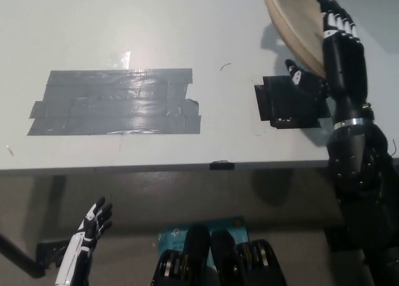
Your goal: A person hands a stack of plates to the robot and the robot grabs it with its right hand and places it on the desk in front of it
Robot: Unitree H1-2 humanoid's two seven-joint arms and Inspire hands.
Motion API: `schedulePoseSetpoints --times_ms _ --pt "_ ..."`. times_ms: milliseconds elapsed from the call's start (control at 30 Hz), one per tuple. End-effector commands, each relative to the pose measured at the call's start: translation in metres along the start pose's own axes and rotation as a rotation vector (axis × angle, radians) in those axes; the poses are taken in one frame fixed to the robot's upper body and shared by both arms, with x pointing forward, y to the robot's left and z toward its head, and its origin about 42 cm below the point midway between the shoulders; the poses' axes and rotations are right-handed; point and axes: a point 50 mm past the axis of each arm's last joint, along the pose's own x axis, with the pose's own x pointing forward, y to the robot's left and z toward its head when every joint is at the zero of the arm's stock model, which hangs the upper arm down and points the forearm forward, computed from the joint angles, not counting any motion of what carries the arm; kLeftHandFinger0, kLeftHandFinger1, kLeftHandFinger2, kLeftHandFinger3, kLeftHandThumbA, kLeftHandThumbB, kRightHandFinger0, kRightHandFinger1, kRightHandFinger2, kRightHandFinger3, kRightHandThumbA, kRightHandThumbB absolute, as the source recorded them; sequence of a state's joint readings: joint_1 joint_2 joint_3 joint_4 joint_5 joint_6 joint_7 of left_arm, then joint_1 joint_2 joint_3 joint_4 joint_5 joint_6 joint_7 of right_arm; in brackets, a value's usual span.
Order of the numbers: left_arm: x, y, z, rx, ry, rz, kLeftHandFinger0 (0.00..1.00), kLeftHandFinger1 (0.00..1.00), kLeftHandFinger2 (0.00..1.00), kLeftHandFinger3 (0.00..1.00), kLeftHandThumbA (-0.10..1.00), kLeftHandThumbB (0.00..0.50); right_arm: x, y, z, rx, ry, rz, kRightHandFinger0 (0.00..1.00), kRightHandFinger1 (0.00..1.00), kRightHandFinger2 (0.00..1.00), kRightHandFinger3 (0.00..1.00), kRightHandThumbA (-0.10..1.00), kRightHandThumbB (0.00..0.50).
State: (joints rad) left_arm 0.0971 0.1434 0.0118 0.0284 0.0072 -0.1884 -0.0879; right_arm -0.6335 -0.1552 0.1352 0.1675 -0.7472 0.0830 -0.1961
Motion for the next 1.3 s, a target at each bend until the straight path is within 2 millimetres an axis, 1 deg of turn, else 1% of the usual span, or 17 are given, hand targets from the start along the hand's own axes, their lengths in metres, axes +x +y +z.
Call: schedulePoseSetpoints --times_ms 0,33,67,100,133,200,267,367,433,533,700,800,833,967,1067,1167,1267 --pt "0.004 0.004 0.010 0.013 -0.060 -0.016 1.00 1.00 1.00 1.00 1.00 0.186 0.025 -0.005 0.008 -0.160 -0.055 -0.039 1.00 1.00 1.00 1.00 0.60 0.500" --pt "0.004 0.004 0.010 0.015 -0.061 -0.016 1.00 1.00 1.00 1.00 1.00 0.185 0.028 -0.005 0.006 -0.178 -0.043 -0.055 0.96 0.89 0.97 1.00 0.49 0.467" --pt "0.004 0.005 0.010 0.017 -0.061 -0.017 1.00 1.00 1.00 1.00 1.00 0.184 0.030 -0.004 0.005 -0.179 -0.027 -0.067 0.40 0.31 0.39 0.67 0.37 0.354" --pt "0.004 0.006 0.011 0.021 -0.060 -0.019 1.00 1.00 1.00 1.00 1.00 0.181 0.031 -0.004 0.002 -0.176 -0.006 -0.083 0.02 0.03 0.11 0.35 0.31 0.323" --pt "0.005 0.006 0.012 0.024 -0.061 -0.021 1.00 1.00 1.00 1.00 1.00 0.181 0.033 -0.004 -0.002 -0.183 0.020 -0.083 0.00 0.01 0.06 0.27 0.30 0.189" --pt "0.007 0.007 0.013 0.024 -0.061 -0.022 1.00 1.00 1.00 1.00 1.00 0.182 0.035 -0.005 -0.006 -0.173 0.042 -0.078 0.00 0.00 0.10 0.33 0.32 0.085" --pt "0.009 0.008 0.013 0.029 -0.059 -0.023 1.00 1.00 1.00 1.00 1.00 0.186 0.032 -0.012 -0.005 -0.112 0.047 -0.104 0.00 0.01 0.21 0.30 0.75 0.001" --pt "0.009 0.008 0.012 0.035 -0.057 -0.023 1.00 1.00 1.00 1.00 1.00 0.184 0.029 -0.016 0.000 -0.074 0.024 -0.134 0.00 0.00 0.22 0.41 0.85 0.000" --pt "0.007 0.007 0.011 0.026 -0.052 -0.023 1.00 1.00 1.00 1.00 1.00 0.183 0.025 -0.021 0.005 -0.061 -0.002 -0.165 0.00 0.00 0.12 0.28 0.90 0.000" --pt "0.007 0.007 0.011 0.024 -0.056 -0.024 1.00 1.00 1.00 1.00 1.00 0.170 0.022 -0.028 0.010 -0.051 -0.029 -0.205 0.00 0.00 0.20 0.11 0.96 0.000" --pt "0.010 0.007 0.012 0.024 -0.061 -0.025 1.00 1.00 1.00 1.00 1.00 0.179 0.024 -0.043 0.016 -0.034 -0.076 -0.255 0.00 0.00 0.21 0.11 0.93 0.000" --pt "0.014 0.007 0.016 0.028 -0.068 -0.030 1.00 1.00 1.00 1.00 1.00 0.182 0.025 -0.065 0.023 -0.034 -0.121 -0.331 0.00 0.02 0.35 0.05 0.85 0.000" --pt "0.015 0.008 0.016 0.027 -0.066 -0.029 1.00 1.00 1.00 1.00 1.00 0.175 0.026 -0.074 0.026 -0.025 -0.137 -0.357 0.00 0.02 0.37 0.30 0.84 0.000" --pt "0.018 0.010 0.019 0.029 -0.071 -0.031 1.00 1.00 1.00 1.00 1.00 0.167 0.028 -0.098 0.035 -0.033 -0.174 -0.423 0.00 0.03 0.36 0.27 0.90 0.000" --pt "0.020 0.011 0.020 0.031 -0.076 -0.031 0.97 1.00 1.00 1.00 1.00 0.160 0.027 -0.107 0.037 -0.034 -0.183 -0.436 0.00 0.00 0.19 0.38 0.81 0.000" --pt "0.019 0.010 0.019 0.023 -0.071 -0.031 0.98 1.00 1.00 1.00 1.00 0.160 0.024 -0.094 0.026 -0.093 -0.195 -0.364 0.00 0.00 0.19 0.07 0.80 0.000" --pt "0.018 0.009 0.019 0.016 -0.066 -0.034 0.99 1.00 1.00 1.00 0.99 0.165 0.022 -0.072 0.013 -0.132 -0.188 -0.304 0.00 0.00 0.17 0.00 0.80 0.000"
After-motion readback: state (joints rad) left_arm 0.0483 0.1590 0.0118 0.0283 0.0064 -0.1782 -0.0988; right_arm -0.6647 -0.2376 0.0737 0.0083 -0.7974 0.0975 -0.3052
